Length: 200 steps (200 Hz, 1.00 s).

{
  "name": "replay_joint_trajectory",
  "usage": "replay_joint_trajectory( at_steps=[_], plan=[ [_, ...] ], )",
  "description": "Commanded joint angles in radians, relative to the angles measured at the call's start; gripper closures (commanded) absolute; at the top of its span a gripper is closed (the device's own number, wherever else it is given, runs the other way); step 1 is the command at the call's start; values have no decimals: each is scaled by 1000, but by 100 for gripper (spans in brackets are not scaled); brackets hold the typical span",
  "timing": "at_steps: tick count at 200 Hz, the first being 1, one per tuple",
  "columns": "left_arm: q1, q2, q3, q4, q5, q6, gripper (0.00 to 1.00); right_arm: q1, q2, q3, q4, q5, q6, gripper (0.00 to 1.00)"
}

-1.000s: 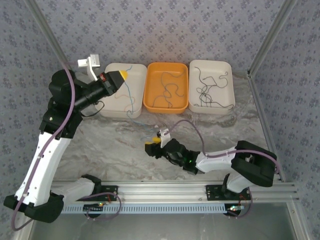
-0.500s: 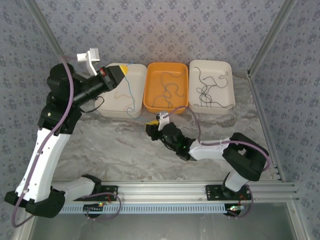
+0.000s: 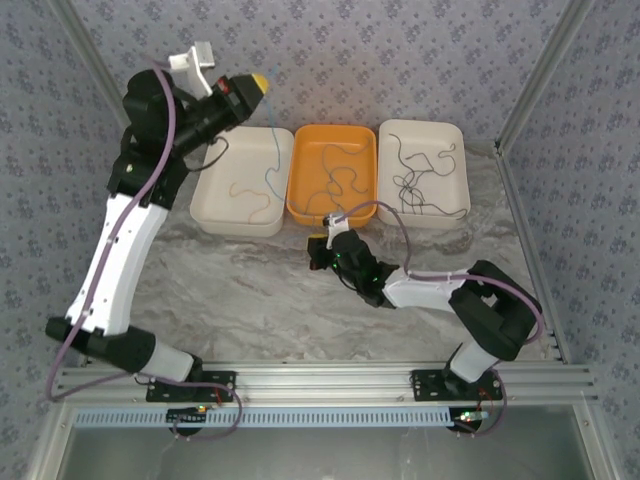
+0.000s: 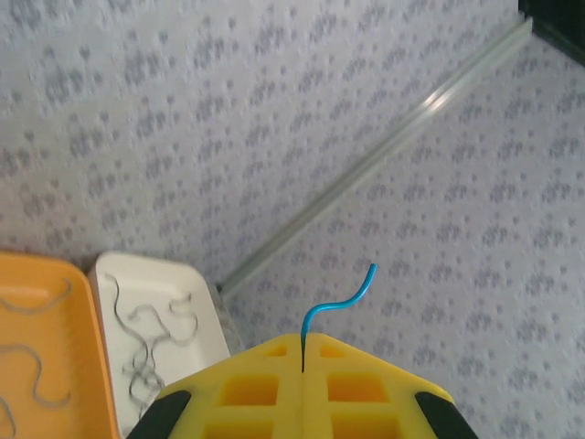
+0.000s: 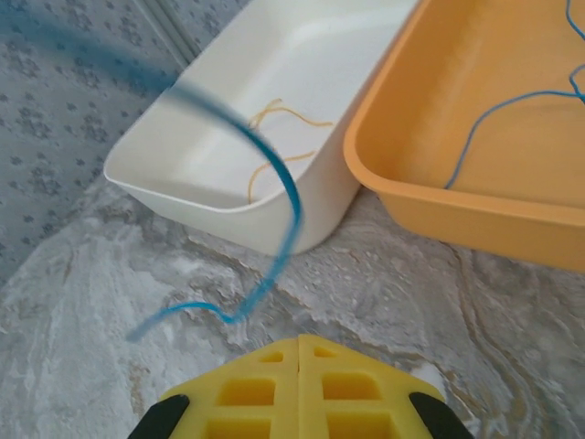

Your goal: Untangle the cables

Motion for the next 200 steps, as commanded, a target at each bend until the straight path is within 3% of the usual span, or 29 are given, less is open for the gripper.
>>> replay_joint_trajectory(
  at_steps=[1, 30, 66, 103, 127, 200],
  plan=[
    [13, 115, 131, 123, -52, -18, 100, 1, -43, 19, -123, -25, -36, 100],
    [13, 290, 189, 273, -45, -88, 100, -40, -104, 43, -220, -27, -46, 100],
    [-8, 488, 358, 320, -5, -169, 100, -165, -161, 96, -302, -91, -47, 100],
    [-48, 810, 857, 78, -2, -137, 100, -295, -264, 88, -363, -146, -7, 98],
    [-47, 1019, 1117, 23, -6, -194, 100, -359, -344, 73, -405, -174, 10, 96],
    [-69, 1141, 1066, 93, 12, -200, 100, -455, -538, 11, -489, -214, 19, 95]
  ],
)
